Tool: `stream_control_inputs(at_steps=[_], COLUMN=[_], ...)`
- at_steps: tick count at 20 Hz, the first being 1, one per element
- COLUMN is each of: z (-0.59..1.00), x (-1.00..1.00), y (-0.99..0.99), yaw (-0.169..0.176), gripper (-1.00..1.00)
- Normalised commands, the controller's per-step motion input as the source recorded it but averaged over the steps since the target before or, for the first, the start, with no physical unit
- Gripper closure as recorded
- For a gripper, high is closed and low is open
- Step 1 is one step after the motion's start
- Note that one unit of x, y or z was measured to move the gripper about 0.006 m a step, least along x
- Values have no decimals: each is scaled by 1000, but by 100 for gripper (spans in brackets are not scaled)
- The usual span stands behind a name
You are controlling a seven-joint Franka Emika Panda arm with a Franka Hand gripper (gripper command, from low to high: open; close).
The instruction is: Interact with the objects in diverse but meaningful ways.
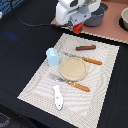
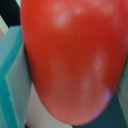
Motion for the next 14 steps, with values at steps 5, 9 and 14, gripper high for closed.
stream_control_inputs(at_steps=[5, 9, 14], z=[-603, -496, -40], x=[-579, -454, 126], y=[86, 34, 0], yaw=[-2, -8, -19], gripper=[100, 100, 100])
